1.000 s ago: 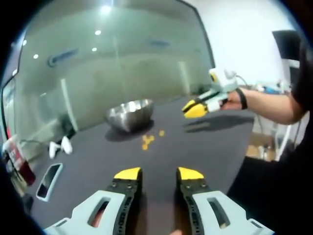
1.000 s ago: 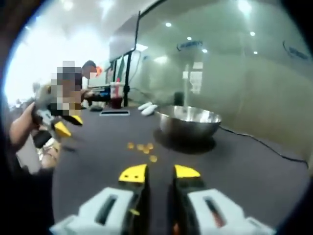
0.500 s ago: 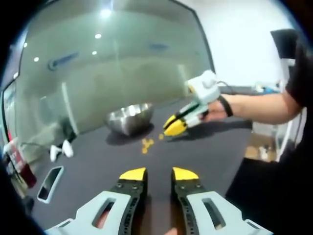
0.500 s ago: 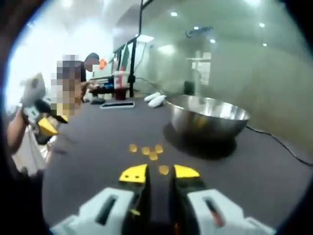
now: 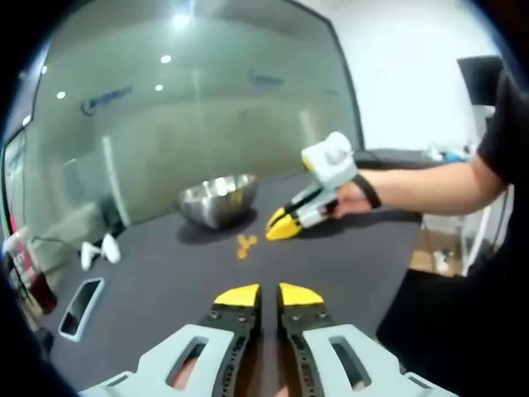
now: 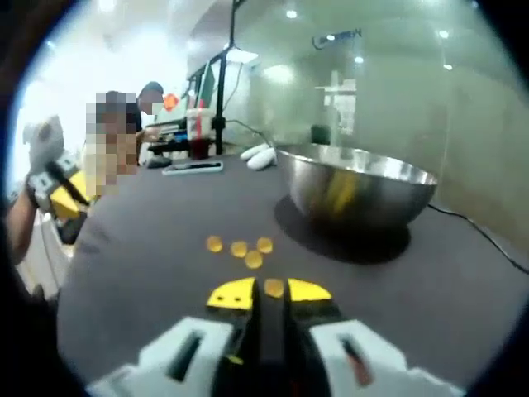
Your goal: Pick up the QQ candy scattered on the table and place it into the stainless steel bowl on the table
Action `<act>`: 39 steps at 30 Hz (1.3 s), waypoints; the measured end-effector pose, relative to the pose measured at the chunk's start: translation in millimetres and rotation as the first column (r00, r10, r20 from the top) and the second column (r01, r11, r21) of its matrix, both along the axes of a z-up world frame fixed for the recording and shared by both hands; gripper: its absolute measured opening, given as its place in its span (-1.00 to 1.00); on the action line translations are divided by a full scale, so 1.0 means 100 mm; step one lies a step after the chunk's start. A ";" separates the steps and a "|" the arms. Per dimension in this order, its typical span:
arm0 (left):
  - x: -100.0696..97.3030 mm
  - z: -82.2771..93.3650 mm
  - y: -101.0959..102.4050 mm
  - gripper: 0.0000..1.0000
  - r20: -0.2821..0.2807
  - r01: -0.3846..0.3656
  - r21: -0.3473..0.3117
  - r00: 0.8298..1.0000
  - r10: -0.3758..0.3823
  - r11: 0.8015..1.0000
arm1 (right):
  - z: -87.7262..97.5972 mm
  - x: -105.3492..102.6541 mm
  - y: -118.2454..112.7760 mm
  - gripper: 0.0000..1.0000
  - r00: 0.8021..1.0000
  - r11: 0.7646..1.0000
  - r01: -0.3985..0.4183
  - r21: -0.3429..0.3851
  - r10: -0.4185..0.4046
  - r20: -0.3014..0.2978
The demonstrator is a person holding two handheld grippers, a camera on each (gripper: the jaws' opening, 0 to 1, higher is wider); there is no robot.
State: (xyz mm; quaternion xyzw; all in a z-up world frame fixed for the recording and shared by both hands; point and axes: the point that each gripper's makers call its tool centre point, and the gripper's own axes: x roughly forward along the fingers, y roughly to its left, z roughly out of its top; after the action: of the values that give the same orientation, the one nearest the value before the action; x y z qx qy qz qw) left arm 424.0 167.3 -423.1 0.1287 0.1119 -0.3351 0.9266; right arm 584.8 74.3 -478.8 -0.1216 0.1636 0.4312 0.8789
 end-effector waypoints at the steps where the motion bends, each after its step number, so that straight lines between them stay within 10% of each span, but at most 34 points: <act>1: 0.00 0.00 0.00 -0.81 -0.001 -0.003 -0.002 1.000 0.003 1.000 | 0.00 0.00 0.00 -0.80 1.000 1.000 0.000 -0.004 0.000 0.004; 10: 0.02 -0.01 0.02 -0.80 -0.010 -0.015 -0.002 1.000 0.015 1.000 | 0.04 0.03 -0.05 -0.82 1.000 1.000 0.015 -0.004 -0.015 0.017; 27: 0.02 -0.02 0.04 -0.87 -0.018 -0.041 -0.015 0.999 0.041 0.999 | 0.79 0.18 -0.25 -0.86 0.976 0.984 0.101 0.148 -0.127 0.175; 39: 0.03 0.00 0.04 -0.92 -0.027 -0.059 -0.054 0.998 0.057 0.997 | 1.17 0.56 -0.24 -0.84 0.964 0.971 0.159 0.180 -0.192 0.184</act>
State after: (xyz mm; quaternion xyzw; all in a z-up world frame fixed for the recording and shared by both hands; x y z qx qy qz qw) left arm 427.0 171.6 -422.8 0.0958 0.1184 -0.3126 0.9376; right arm 641.0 50.2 -361.9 -0.0767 0.0483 0.3490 0.9327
